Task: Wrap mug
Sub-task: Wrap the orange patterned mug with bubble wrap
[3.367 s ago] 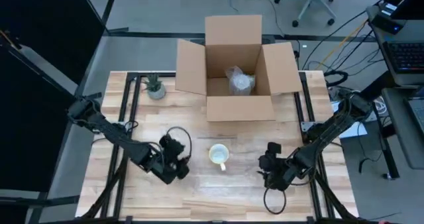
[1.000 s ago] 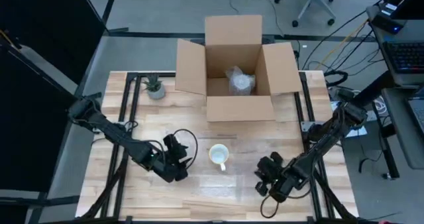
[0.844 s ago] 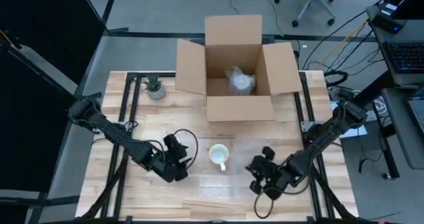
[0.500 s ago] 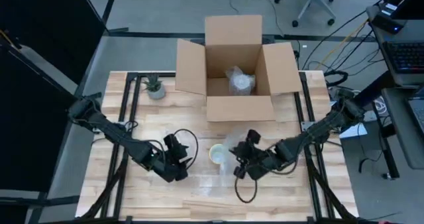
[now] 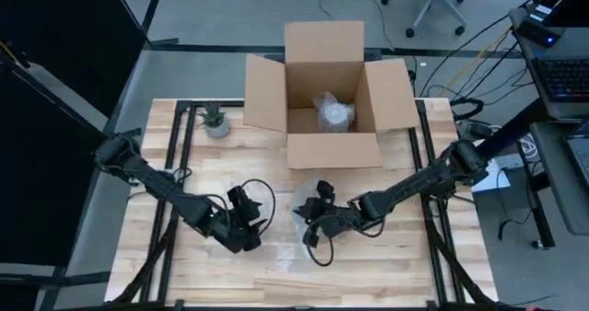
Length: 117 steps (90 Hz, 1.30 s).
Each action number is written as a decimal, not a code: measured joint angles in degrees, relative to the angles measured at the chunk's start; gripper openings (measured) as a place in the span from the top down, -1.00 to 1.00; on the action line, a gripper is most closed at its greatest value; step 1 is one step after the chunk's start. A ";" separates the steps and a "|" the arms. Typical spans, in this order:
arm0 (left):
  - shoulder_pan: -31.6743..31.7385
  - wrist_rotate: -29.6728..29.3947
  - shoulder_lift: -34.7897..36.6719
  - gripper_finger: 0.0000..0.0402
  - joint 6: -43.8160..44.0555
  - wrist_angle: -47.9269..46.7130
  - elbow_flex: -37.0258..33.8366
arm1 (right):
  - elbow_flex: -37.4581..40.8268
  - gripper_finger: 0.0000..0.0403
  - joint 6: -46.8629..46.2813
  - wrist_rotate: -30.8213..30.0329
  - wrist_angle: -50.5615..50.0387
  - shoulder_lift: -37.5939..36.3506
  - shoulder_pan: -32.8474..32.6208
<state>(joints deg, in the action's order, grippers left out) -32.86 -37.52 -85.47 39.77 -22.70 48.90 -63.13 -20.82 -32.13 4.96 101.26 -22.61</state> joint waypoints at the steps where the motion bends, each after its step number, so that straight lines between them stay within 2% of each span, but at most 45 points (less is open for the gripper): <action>1: 0.00 0.00 0.00 -0.10 0.00 0.06 0.00 | 0.00 0.98 0.33 0.31 0.27 0.20 0.07; 11: 0.00 0.00 0.00 -0.10 -0.07 0.92 0.25 | 0.00 0.84 -0.29 5.84 1.23 1.68 1.07; 20: 0.00 -0.02 -0.02 -0.10 -1.53 1.20 2.34 | 0.00 0.63 -0.88 7.94 0.87 1.80 1.36; 37: 1.79 -0.81 0.00 -0.10 -8.92 4.43 5.86 | 0.00 0.25 0.65 8.52 0.93 1.61 1.23; 52: 6.02 4.42 -1.82 -0.10 -16.12 12.27 5.90 | 0.00 0.05 1.09 8.47 0.89 1.67 1.34; 75: 10.07 8.34 -8.63 -0.10 -17.73 19.28 5.84 | 0.00 -0.02 2.04 8.47 0.82 1.69 1.27; 94: 10.23 9.00 -9.55 -0.10 -17.67 19.58 5.97 | 0.00 -0.01 3.82 8.49 0.83 1.39 1.21; 117: 10.24 9.01 -9.60 -0.10 -17.82 19.29 5.97 | 0.02 -0.01 5.05 8.56 0.36 -3.97 1.12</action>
<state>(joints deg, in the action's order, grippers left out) -22.62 -28.51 -95.07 21.95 -3.41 54.87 -63.11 -15.77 -23.57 5.32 97.29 -21.50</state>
